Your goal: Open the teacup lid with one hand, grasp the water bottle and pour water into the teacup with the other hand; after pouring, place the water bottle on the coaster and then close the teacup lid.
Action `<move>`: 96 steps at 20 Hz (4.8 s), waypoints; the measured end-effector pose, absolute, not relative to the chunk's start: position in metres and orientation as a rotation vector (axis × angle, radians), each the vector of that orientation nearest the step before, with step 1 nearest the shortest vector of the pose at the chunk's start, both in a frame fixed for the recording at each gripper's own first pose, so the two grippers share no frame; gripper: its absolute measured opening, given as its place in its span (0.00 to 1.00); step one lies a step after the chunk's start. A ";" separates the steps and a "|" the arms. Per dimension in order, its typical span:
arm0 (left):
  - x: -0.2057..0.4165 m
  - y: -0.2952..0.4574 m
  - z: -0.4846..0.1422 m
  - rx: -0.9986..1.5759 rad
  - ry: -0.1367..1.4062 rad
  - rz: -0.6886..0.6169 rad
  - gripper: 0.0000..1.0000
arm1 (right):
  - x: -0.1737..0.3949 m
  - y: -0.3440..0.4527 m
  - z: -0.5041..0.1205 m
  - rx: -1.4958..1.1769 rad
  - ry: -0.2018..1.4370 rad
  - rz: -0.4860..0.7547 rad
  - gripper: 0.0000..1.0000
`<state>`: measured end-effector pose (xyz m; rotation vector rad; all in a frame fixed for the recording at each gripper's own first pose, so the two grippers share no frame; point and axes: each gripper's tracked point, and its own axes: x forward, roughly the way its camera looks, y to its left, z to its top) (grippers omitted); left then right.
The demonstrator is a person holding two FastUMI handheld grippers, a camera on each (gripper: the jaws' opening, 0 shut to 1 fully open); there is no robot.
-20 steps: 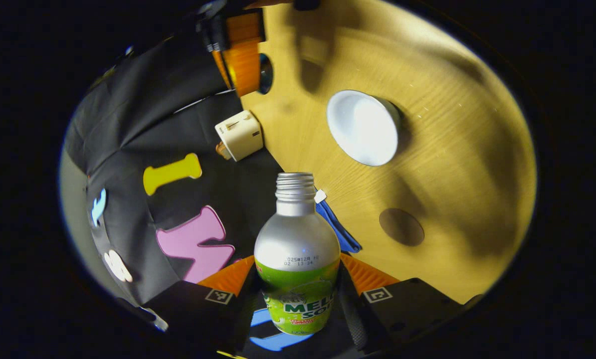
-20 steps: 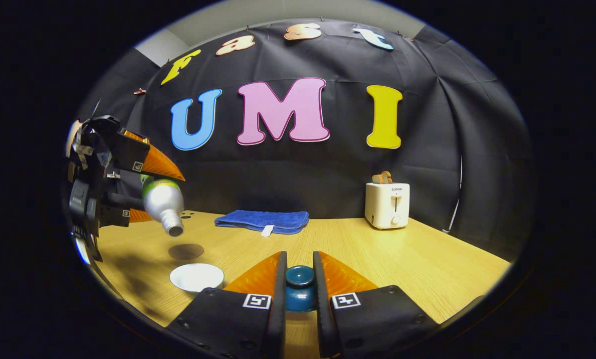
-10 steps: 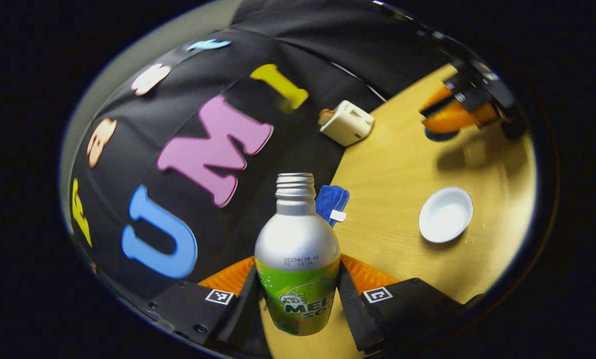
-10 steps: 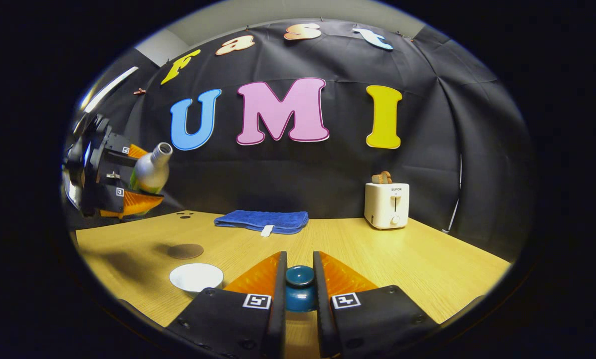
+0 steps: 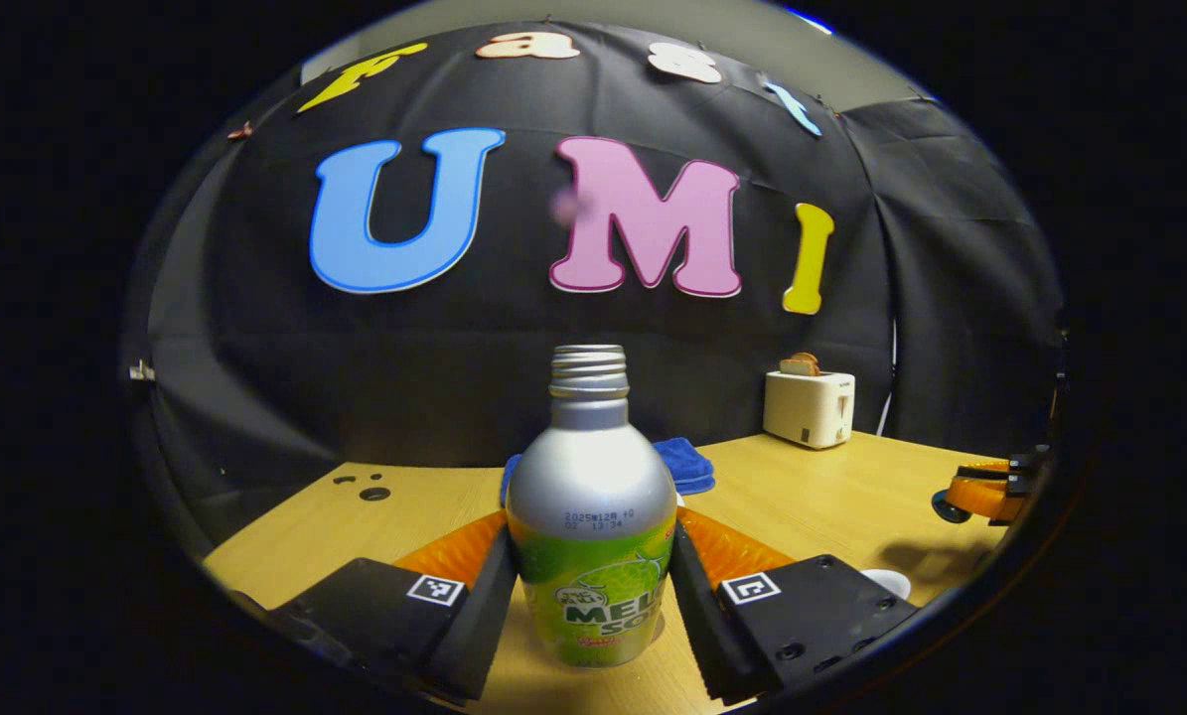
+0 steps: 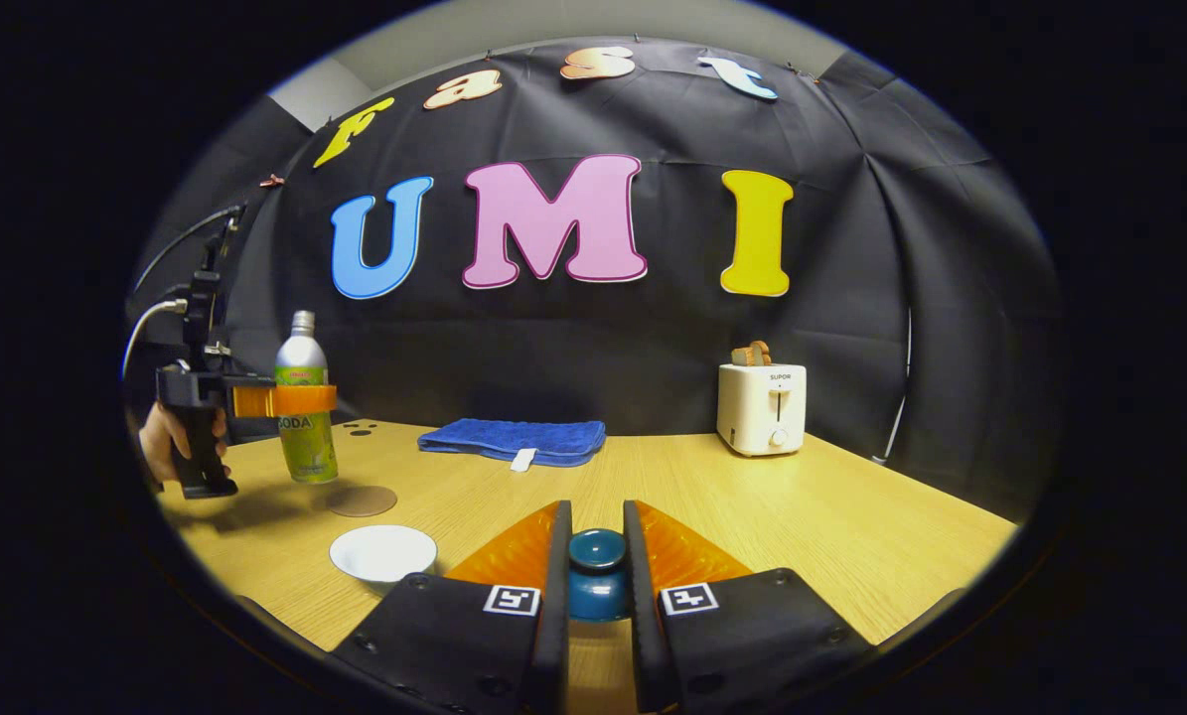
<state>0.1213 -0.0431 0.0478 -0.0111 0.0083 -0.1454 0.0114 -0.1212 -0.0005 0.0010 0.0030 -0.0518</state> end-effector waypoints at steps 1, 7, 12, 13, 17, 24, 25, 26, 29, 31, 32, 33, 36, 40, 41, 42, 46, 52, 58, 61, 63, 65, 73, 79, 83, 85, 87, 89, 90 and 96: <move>0.124 -0.041 0.046 -0.021 -0.003 -0.143 0.79 | 0.012 -0.121 -0.001 0.001 0.004 -0.052 0.30; 0.149 -0.048 0.028 -0.059 -0.019 -0.175 0.80 | 0.012 -0.121 -0.001 0.001 0.002 -0.053 0.30; 0.157 -0.052 0.016 -0.053 -0.001 -0.190 0.83 | 0.012 -0.122 -0.001 0.001 0.002 -0.053 0.30; 0.157 -0.054 0.015 -0.043 0.001 -0.195 0.82 | 0.012 -0.122 -0.001 0.001 0.002 -0.053 0.30; 0.146 -0.058 0.019 -0.027 0.013 -0.207 0.94 | 0.012 -0.122 -0.001 0.001 0.003 -0.053 0.30; 0.084 -0.059 0.020 -0.056 0.034 -0.238 0.97 | 0.012 -0.122 -0.001 0.001 0.002 -0.052 0.30; 0.074 -0.057 0.019 -0.063 0.034 -0.237 0.97 | 0.012 -0.122 -0.001 0.000 0.002 -0.052 0.30; 0.064 -0.054 0.016 -0.062 0.034 -0.231 0.98 | 0.012 -0.122 -0.001 0.001 0.002 -0.052 0.30; 0.035 -0.042 0.004 -0.048 0.028 -0.190 0.98 | 0.012 -0.122 -0.001 0.000 0.002 -0.051 0.30; 0.020 -0.035 0.000 -0.058 0.024 -0.157 0.98 | 0.011 -0.123 -0.002 0.000 0.006 -0.057 0.30; 0.018 -0.034 0.004 -0.077 0.014 -0.153 0.96 | 0.013 -0.125 -0.003 0.000 0.005 -0.072 0.29; 0.010 -0.035 0.006 -0.088 -0.002 -0.154 0.97 | 0.008 -0.126 0.001 0.000 0.003 -0.087 0.30; 0.006 -0.019 0.001 -0.024 -0.008 -0.088 0.96 | 0.003 -0.124 0.000 -0.002 -0.002 -0.102 0.30; 0.014 -0.008 0.003 -0.014 -0.003 -0.021 0.96 | -0.012 -0.111 -0.001 -0.002 -0.002 -0.099 0.30; 0.015 -0.007 0.002 -0.014 -0.004 -0.011 0.96 | -0.014 -0.105 -0.001 -0.002 0.001 -0.087 0.30; 0.015 -0.009 0.003 -0.013 -0.006 -0.015 0.96 | -0.013 -0.100 -0.001 -0.002 -0.001 -0.083 0.30; 0.015 -0.010 0.003 -0.013 -0.007 -0.022 0.96 | 0.001 -0.067 -0.007 -0.019 0.026 -0.019 0.30; 0.014 -0.008 0.003 -0.014 -0.007 -0.012 0.96 | 0.020 0.000 -0.021 -0.094 0.107 0.112 0.30; 0.015 -0.009 0.003 -0.013 -0.008 -0.014 0.96 | 0.038 0.020 -0.034 -0.060 0.185 0.145 0.30; 0.014 -0.011 0.003 -0.013 -0.009 -0.022 0.96 | 0.041 0.028 -0.041 -0.035 0.226 0.163 0.30; 0.014 -0.011 0.002 -0.013 -0.009 -0.022 0.96 | 0.040 0.029 -0.040 -0.059 0.224 0.160 0.31; 0.015 -0.011 0.002 -0.013 -0.009 -0.024 0.96 | 0.040 0.027 -0.041 -0.079 0.223 0.151 0.32; 0.015 -0.011 0.003 -0.013 -0.008 -0.026 0.96 | 0.023 0.022 -0.012 -0.078 0.047 0.125 0.74; 0.010 -0.006 0.001 -0.015 -0.007 0.038 0.96 | 0.017 0.013 -0.007 -0.030 0.002 0.126 0.98; 0.006 -0.015 0.002 -0.015 -0.005 0.069 0.96 | 0.017 -0.024 -0.005 0.005 0.000 0.016 0.98; 0.007 -0.024 0.002 -0.015 -0.006 0.064 0.96 | 0.013 -0.044 -0.005 -0.001 -0.003 -0.050 0.98; 0.007 -0.033 0.003 -0.015 -0.007 0.054 0.96 | 0.008 -0.067 -0.003 -0.005 -0.005 -0.131 0.98; 0.007 -0.037 0.003 -0.015 -0.007 0.055 0.96 | 0.003 -0.082 -0.003 -0.007 -0.006 -0.187 0.98; 0.007 -0.038 0.003 -0.015 -0.008 0.057 0.96 | 0.002 -0.083 -0.002 -0.007 -0.006 -0.194 0.98; 0.007 -0.045 0.003 -0.015 -0.009 0.047 0.96 | 0.001 -0.069 -0.002 -0.004 -0.003 -0.122 0.98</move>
